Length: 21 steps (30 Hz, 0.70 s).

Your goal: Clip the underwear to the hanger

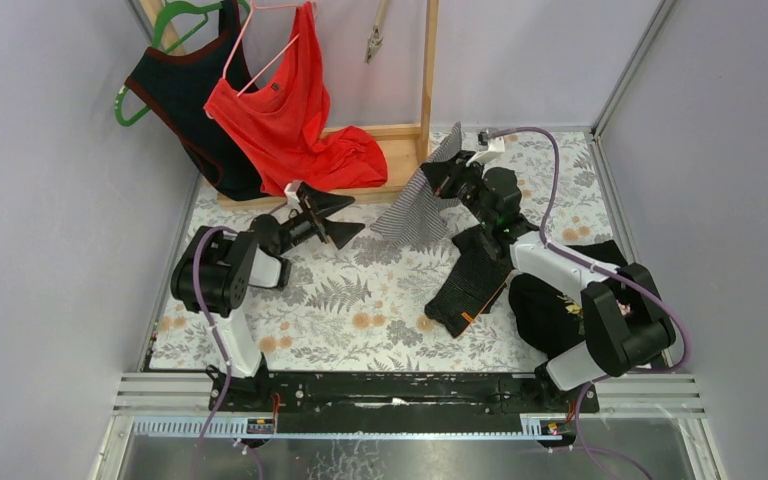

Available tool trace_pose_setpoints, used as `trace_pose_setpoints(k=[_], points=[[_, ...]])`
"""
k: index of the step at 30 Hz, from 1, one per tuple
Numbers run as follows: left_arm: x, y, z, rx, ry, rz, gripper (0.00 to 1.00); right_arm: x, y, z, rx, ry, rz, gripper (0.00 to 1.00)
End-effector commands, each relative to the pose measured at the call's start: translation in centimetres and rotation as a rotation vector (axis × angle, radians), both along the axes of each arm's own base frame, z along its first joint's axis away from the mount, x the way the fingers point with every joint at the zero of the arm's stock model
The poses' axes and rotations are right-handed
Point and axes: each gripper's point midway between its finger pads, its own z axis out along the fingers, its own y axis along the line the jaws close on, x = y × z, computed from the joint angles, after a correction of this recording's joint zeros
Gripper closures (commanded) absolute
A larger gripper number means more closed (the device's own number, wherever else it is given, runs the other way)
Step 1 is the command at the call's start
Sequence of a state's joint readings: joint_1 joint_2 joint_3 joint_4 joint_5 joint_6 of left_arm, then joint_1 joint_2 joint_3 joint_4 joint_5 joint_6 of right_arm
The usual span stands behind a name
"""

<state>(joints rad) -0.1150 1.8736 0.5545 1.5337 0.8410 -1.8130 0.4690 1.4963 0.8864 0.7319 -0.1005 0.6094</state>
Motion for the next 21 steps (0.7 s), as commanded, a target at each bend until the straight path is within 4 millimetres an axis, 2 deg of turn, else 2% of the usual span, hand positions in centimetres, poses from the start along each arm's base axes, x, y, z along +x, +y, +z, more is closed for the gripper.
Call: trace_pose_setpoints(k=[1,4,12,15,18,19,21], points=[[-1.2,0.3,2.6,0.000,-0.120,0.028,0.00,1.7,-0.9,1.7,0.029,-0.054,-0.082,1.00],[-1.6,0.1,2.8,0.028,-0.112,0.029,0.00,2.7,-0.7,0.8,0.020,-0.020,-0.103,1.00],[-1.3,-0.9,1.9,0.187,-0.068,0.061,0.00,4.2,-0.1,-1.3,0.013,0.016,-0.167,1.00],[-1.3,-1.3,1.9,0.205,-0.058,0.061,0.00,4.4,0.1,-1.6,0.020,0.019,-0.184,1.00],[-1.2,-1.7,1.9,0.210,-0.050,0.056,0.00,4.4,0.6,-0.8,0.025,-0.003,-0.191,1.00],[-1.1,-2.0,1.8,0.214,-0.046,0.051,0.00,4.7,1.0,-1.7,0.013,0.007,-0.192,1.00],[-1.2,-2.6,1.9,0.221,-0.045,0.045,0.00,4.8,1.6,-1.5,0.013,0.000,-0.187,1.00]])
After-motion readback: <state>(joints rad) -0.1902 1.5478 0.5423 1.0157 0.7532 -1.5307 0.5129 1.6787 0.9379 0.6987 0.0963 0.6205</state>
